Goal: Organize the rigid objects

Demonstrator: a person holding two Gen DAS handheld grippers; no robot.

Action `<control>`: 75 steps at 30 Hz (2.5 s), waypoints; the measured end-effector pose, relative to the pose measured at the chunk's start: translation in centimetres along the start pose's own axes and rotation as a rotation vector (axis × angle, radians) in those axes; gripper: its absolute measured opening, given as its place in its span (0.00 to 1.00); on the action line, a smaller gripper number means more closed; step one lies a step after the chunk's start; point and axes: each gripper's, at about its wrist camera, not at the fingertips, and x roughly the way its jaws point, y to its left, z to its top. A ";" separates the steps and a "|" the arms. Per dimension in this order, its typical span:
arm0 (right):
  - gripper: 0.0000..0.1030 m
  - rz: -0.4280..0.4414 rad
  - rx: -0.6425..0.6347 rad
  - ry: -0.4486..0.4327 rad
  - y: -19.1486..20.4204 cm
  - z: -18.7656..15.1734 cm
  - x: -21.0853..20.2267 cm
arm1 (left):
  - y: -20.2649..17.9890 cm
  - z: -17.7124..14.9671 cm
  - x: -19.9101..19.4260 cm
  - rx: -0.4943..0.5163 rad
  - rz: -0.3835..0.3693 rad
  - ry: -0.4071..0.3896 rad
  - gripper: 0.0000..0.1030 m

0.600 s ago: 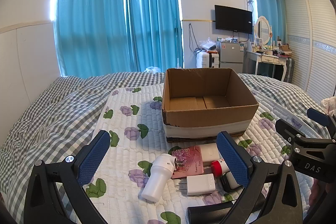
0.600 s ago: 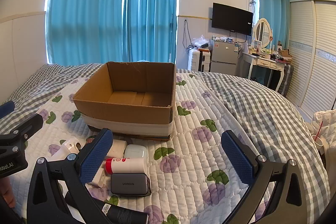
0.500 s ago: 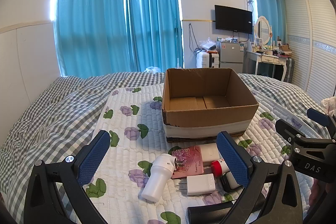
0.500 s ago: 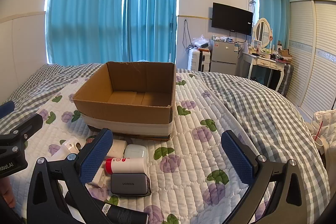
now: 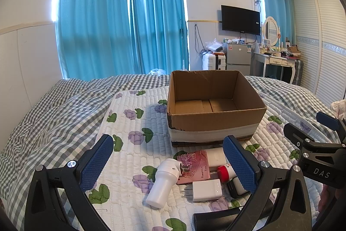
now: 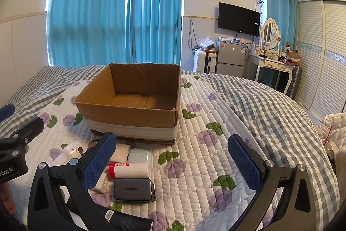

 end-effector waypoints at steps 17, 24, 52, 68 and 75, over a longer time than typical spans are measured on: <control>1.00 0.001 -0.001 0.000 0.0 0.0 0.0 | 0.0 0.0 0.0 0.000 0.005 0.003 1.00; 1.00 -0.001 -0.002 0.006 0.0 0.0 0.1 | 0.5 0.2 -0.1 -0.005 0.023 -0.002 1.00; 0.93 0.153 -0.067 0.481 3.4 -6.4 9.4 | -1.0 -6.3 11.4 0.107 0.055 0.573 0.41; 0.67 0.200 -0.090 0.536 4.9 -7.3 10.5 | -0.3 -4.6 9.2 0.040 -0.036 0.489 0.31; 0.66 0.217 -0.105 0.457 4.8 -5.5 7.3 | -0.5 -3.9 7.5 0.026 -0.071 0.479 0.01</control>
